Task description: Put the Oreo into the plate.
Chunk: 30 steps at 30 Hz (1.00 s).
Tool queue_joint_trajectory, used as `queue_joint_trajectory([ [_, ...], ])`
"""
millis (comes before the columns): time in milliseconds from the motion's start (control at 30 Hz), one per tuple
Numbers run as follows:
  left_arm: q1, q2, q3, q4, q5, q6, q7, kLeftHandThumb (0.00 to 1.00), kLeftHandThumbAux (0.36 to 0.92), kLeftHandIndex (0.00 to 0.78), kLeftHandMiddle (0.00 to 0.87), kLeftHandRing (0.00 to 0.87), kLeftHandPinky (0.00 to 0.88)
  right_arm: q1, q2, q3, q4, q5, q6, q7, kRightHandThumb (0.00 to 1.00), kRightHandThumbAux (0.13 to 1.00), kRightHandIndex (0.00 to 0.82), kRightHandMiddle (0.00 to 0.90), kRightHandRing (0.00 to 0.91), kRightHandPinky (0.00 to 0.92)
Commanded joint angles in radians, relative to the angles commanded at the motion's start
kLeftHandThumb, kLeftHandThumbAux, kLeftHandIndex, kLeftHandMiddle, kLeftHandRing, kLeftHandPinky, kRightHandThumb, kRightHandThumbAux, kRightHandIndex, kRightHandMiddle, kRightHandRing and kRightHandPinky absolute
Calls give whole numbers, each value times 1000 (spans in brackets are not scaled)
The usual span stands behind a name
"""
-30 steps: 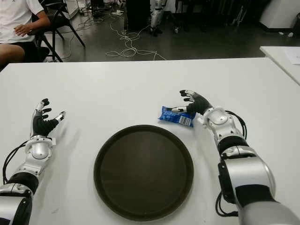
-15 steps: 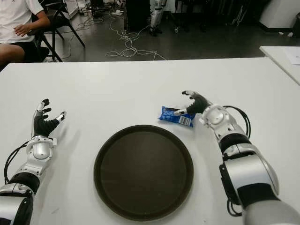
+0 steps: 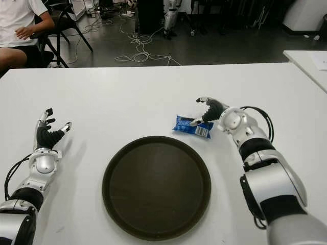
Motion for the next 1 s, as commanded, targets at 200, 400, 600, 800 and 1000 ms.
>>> queue_joint_trajectory([
  [200,-3,-1,0,6,0,4,2,218,697,75,141,158,182,-25,-10,22,43,-13,-8,55,0,786,15,40,10,0],
  [400,-5,-2,2,13,-3,-4,0,221,696,73,141,165,198,-31,-7,44,59,-29,18,63,0,812,8,29,18,0],
  [600,-5,-3,3,15,-6,-7,-6,216,693,72,141,160,188,-30,-4,46,66,-32,20,61,0,824,1,19,11,0],
  [800,-6,-4,3,14,-7,-7,-8,206,692,69,125,138,149,-32,-1,52,76,-36,0,57,0,822,3,28,12,0],
  [1000,-8,-10,-1,13,-4,-11,-3,225,713,74,126,138,151,-57,-2,109,74,-86,3,89,0,809,29,57,32,0],
])
